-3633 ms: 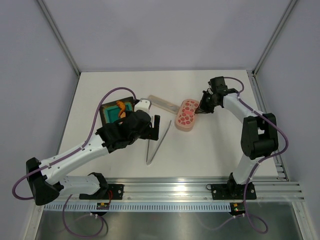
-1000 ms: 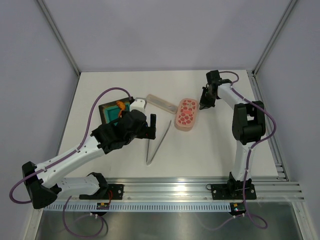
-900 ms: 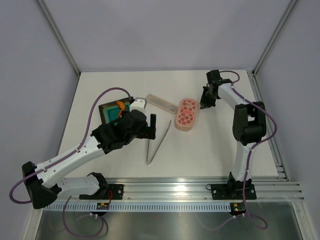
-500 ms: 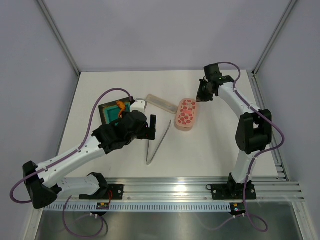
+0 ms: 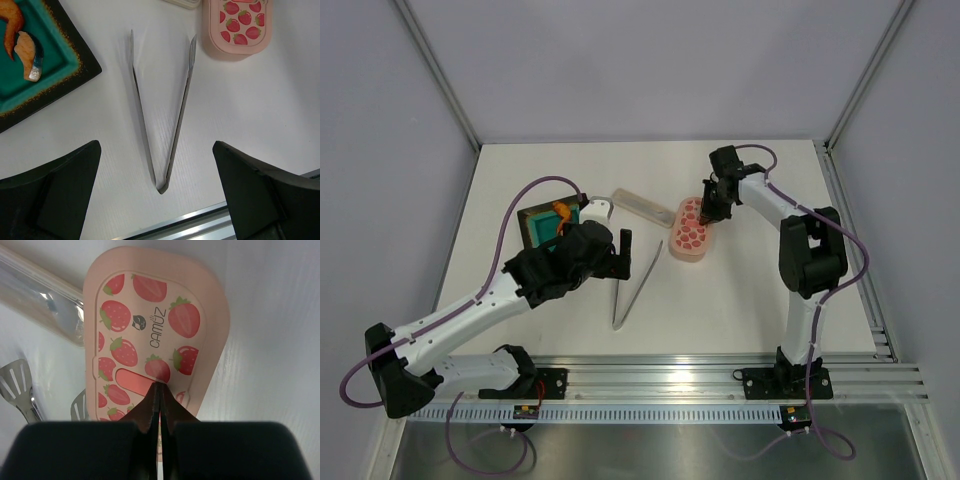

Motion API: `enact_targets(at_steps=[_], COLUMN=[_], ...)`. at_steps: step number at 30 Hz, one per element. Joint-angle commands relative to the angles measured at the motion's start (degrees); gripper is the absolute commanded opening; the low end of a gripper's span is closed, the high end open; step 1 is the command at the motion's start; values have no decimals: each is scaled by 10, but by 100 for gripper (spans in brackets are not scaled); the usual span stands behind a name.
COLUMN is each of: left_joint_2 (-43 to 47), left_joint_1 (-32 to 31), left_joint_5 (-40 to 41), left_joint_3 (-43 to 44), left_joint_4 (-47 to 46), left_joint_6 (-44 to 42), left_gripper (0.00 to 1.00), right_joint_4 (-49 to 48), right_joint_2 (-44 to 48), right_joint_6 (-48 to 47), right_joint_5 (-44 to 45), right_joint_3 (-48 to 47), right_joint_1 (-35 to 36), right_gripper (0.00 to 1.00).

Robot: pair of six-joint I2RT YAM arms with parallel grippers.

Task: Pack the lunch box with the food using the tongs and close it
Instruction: Close the box lid on the packing box.

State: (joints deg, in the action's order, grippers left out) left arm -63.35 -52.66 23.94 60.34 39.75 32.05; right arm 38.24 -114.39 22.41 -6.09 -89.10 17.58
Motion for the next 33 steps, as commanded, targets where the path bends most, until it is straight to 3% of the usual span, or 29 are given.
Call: enact_targets(at_steps=[1,10,18,24,33], left_joint_2=[12,9,14,8,9], left_joint_1=[4,5,5,5,5], left_joint_5=[-1,-5,-6,-12,-17], left_joint_3=[0,2,1,5,2], left_joint_4=[-16,-19,-16,-17,-22], left_joint_6=[7,7,9,11,14], left_gripper=[99,99,99,99,99], right_joint_4=[17,25,-36,-24,26], right_joint_2=[17,86,60,36,115], right_joint_6=[-11,-7,18,8,-4], right_joint_5=[16,42,28,30,53], right_joint_3=[3,-22,84,93,8], right_joint_1=[6,6,9,21,22], right_gripper=[0,0,0,0,0])
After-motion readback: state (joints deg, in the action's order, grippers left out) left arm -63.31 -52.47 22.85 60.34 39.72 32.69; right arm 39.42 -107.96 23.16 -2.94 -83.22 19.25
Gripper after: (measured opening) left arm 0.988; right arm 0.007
